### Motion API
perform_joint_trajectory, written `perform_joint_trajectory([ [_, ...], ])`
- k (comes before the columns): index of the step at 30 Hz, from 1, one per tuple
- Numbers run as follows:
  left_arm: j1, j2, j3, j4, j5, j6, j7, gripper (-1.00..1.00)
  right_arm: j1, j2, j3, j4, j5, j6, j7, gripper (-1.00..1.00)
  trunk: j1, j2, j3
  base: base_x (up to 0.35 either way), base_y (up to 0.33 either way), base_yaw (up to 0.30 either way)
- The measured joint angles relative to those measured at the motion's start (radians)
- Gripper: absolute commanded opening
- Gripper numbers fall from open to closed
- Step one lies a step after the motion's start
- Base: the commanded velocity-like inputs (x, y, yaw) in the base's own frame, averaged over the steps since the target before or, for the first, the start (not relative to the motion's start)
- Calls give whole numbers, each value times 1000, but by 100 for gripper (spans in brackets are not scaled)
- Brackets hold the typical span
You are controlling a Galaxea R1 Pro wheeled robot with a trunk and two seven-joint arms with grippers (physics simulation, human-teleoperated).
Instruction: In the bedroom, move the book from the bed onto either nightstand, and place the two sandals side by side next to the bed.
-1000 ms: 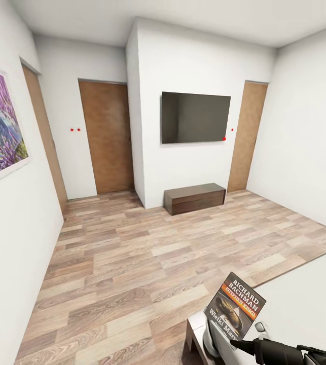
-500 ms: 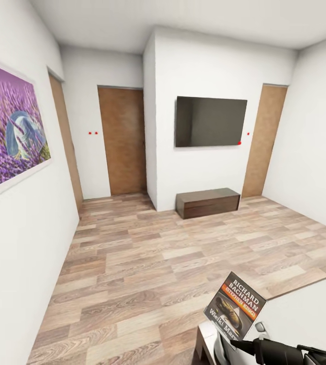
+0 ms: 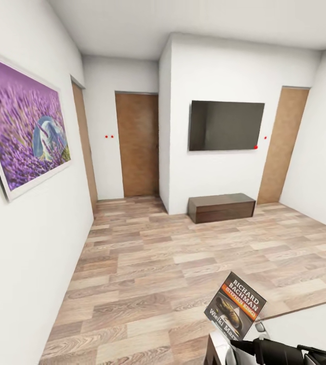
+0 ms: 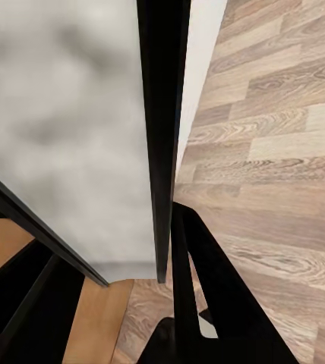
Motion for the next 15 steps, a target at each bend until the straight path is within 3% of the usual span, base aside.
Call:
perform_joint_trajectory([
  [15,0,0,0,0,0,0,-1,100,0,0,0,0,0,-2,0,-100,0,0,20,0,0,198],
])
